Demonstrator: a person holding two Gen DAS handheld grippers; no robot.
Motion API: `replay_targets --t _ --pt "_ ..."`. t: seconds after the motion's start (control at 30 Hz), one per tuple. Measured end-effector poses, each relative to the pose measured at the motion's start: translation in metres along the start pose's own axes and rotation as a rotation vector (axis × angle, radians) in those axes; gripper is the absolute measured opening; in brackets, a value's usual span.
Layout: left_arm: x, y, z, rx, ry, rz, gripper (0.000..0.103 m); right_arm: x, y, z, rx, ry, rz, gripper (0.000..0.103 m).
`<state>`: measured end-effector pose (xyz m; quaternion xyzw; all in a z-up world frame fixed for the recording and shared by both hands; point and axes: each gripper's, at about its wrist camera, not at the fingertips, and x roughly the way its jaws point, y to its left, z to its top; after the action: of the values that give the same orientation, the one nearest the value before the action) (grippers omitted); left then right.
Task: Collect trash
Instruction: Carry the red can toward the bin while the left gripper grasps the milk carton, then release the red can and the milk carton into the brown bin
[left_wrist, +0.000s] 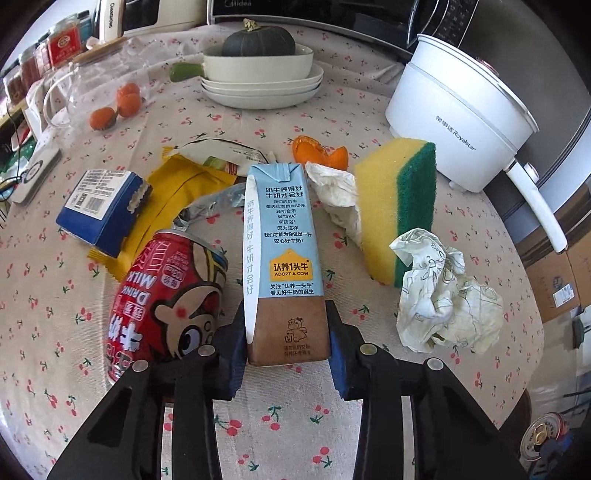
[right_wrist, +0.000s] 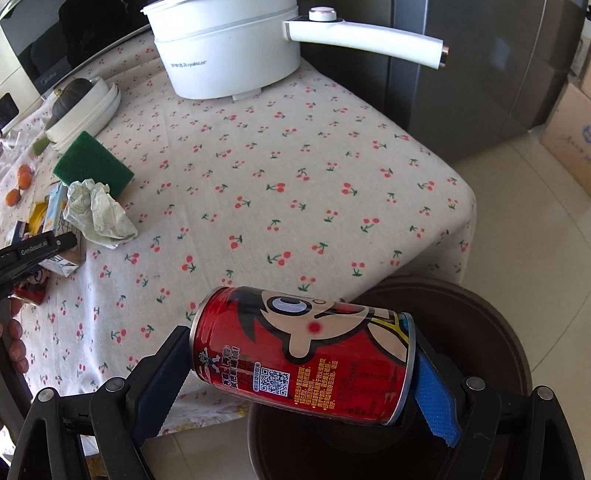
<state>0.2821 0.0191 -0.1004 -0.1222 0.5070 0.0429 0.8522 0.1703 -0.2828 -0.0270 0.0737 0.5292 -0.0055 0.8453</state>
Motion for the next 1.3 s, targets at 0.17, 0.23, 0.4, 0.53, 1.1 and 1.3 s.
replay_targets --t 0.17,0.23,0.4,0.53,1.1,1.3 --pt "-0.021 0.016 -0.007 0.010 -0.004 -0.004 0.038 -0.006 -0.004 -0.001 0.014 -0.011 0.003 0.091" --pt "-0.030 0.022 -0.011 0.017 -0.003 -0.008 0.038 -0.009 -0.005 -0.002 0.018 -0.014 0.010 0.091" --pt "-0.052 0.033 -0.025 0.031 0.021 -0.053 0.038 -0.017 -0.012 -0.008 0.051 -0.019 0.035 0.091" --pt "-0.073 0.033 -0.037 0.061 0.016 -0.085 0.038 -0.026 -0.020 -0.015 0.074 -0.024 0.049 0.091" --pt "-0.119 -0.049 -0.120 0.349 0.026 -0.221 0.038 -0.049 -0.096 -0.061 0.164 -0.013 0.026 0.091" --pt "-0.118 -0.112 -0.158 0.490 0.057 -0.293 0.038 -0.051 -0.119 -0.079 0.193 0.001 0.008 0.091"
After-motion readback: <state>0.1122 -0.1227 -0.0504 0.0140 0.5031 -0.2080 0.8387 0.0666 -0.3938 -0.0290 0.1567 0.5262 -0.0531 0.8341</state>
